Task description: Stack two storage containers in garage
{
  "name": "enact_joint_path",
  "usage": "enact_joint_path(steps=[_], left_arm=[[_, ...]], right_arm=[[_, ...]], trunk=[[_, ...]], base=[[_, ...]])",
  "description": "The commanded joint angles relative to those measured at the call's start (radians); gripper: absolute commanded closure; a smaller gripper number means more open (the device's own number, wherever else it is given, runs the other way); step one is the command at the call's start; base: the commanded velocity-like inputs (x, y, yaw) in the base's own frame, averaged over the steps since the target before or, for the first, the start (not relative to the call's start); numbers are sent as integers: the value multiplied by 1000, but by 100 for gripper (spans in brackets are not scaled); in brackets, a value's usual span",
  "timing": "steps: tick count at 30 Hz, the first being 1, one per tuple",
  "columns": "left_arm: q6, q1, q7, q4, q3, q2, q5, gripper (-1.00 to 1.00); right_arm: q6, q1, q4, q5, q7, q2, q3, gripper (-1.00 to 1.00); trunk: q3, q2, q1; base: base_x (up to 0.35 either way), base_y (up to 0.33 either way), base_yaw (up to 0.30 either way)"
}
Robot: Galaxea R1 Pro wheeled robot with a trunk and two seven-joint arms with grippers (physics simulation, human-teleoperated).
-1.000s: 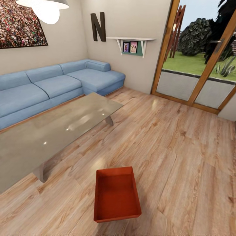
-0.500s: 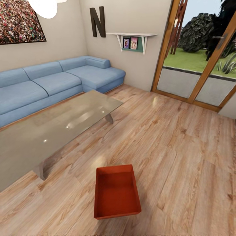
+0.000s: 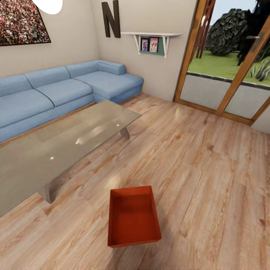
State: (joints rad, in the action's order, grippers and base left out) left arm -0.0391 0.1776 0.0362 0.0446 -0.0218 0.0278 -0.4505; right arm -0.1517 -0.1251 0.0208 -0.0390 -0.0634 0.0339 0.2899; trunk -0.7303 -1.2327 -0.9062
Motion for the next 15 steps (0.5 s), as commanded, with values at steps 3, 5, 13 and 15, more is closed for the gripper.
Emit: enact_joint_path(steps=[3,5,13,15], left_arm=[[-2,0,2,0,-3,0,-3,-100],[-2,0,2,0,-3,0,-3,-100],[-1,0,2,0,-3,0,-4,-100],[-1,0,2,0,-3,0,-4,-100]], right_arm=[[-5,-1,2,-4,-3,0,8,-100],[-5,-1,2,-4,-3,0,8,-100],[-5,-1,2,-4,-3,0,8,-100],[-4,-1,2,-4,-3,0,8,-100]], trunk=[[-6,0,0],[-9,0,0],[-22,0,0],[-25,0,0]], base=[[0,0,0],[0,0,0],[0,0,0],[0,0,0]])
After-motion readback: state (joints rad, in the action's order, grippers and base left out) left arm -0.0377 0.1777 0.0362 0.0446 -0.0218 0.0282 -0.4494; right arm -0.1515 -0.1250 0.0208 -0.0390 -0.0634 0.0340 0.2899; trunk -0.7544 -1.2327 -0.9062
